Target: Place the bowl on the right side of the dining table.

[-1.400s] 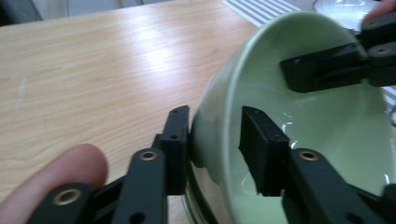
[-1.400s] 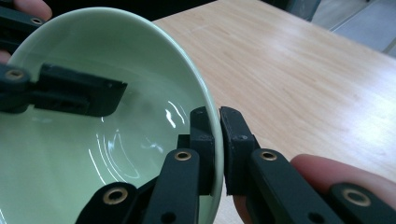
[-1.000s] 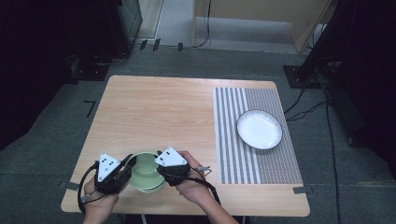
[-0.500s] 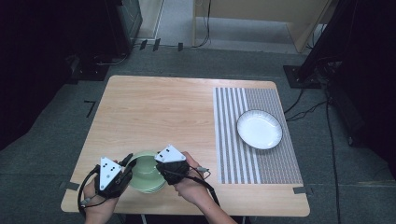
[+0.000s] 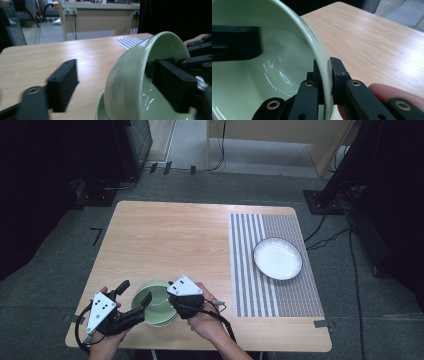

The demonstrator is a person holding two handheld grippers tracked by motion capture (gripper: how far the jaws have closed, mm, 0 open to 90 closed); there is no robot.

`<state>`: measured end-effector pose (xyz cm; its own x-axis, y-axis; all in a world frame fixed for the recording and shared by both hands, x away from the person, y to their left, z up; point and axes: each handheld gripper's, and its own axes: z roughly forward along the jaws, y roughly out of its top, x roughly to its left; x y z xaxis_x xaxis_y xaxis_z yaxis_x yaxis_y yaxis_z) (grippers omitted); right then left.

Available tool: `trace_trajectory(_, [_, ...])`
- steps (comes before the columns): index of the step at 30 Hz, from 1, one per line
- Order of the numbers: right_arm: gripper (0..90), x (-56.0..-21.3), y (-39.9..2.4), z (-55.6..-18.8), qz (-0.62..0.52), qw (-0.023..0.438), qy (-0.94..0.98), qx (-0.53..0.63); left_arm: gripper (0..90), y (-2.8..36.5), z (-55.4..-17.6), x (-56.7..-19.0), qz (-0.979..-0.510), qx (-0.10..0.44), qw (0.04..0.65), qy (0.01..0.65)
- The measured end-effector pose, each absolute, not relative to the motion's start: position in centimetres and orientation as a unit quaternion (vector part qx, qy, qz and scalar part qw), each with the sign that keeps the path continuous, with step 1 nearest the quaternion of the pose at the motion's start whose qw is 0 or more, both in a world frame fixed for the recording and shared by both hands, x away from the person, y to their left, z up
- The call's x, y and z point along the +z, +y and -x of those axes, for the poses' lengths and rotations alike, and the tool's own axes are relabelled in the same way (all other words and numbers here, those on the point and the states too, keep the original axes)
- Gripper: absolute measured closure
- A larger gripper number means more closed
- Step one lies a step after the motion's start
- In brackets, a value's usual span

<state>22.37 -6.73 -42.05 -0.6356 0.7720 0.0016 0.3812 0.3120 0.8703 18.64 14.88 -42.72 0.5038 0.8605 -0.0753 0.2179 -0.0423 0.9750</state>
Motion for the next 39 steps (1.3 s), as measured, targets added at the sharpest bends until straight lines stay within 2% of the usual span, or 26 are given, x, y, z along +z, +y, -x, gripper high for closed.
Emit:
trace_trajectory(1, [85.6, -42.0, -6.8, -22.4, -0.369, 0.215, 0.78, 0.458, 9.8, 15.1, -18.6, -42.6, -0.659, 0.288, 0.563, 0.408])
trace_trajectory(2, [85.6, -41.8, -6.9, -22.4, -0.373, 0.213, 0.777, 0.46, 8.8, 15.3, -18.6, -42.5, -0.656, 0.284, 0.564, 0.413])
trace_trajectory(3, [85.6, -41.8, -7.1, -22.4, -0.373, 0.215, 0.776, 0.461, 2.2, 15.6, -18.6, -42.5, -0.651, 0.278, 0.569, 0.419])
trace_trajectory(5, [85.6, -41.6, -7.3, -22.5, -0.377, 0.219, 0.772, 0.462, 0.0, 16.2, -18.7, -42.5, -0.64, 0.255, 0.584, 0.429])
trace_trajectory(7, [85.6, -41.3, -7.7, -22.6, -0.384, 0.224, 0.766, 0.465, 0.0, 16.9, -18.6, -42.6, -0.628, 0.259, 0.591, 0.435])
trace_trajectory(17, [85.6, -41.1, -8.3, -22.8, -0.393, 0.226, 0.758, 0.469, 0.0, 18.0, -18.3, -42.9, -0.625, 0.261, 0.597, 0.43])
trace_trajectory(28, [85.6, -40.5, -9.2, -23.1, -0.408, 0.231, 0.745, 0.475, 0.0, 20.3, -17.6, -42.5, -0.578, 0.259, 0.646, 0.425])
trace_trajectory(39, [85.6, -40.1, -10.2, -23.4, -0.417, 0.233, 0.736, 0.48, 0.0, 21.8, -19.1, -44.4, -0.583, 0.278, 0.603, 0.468])
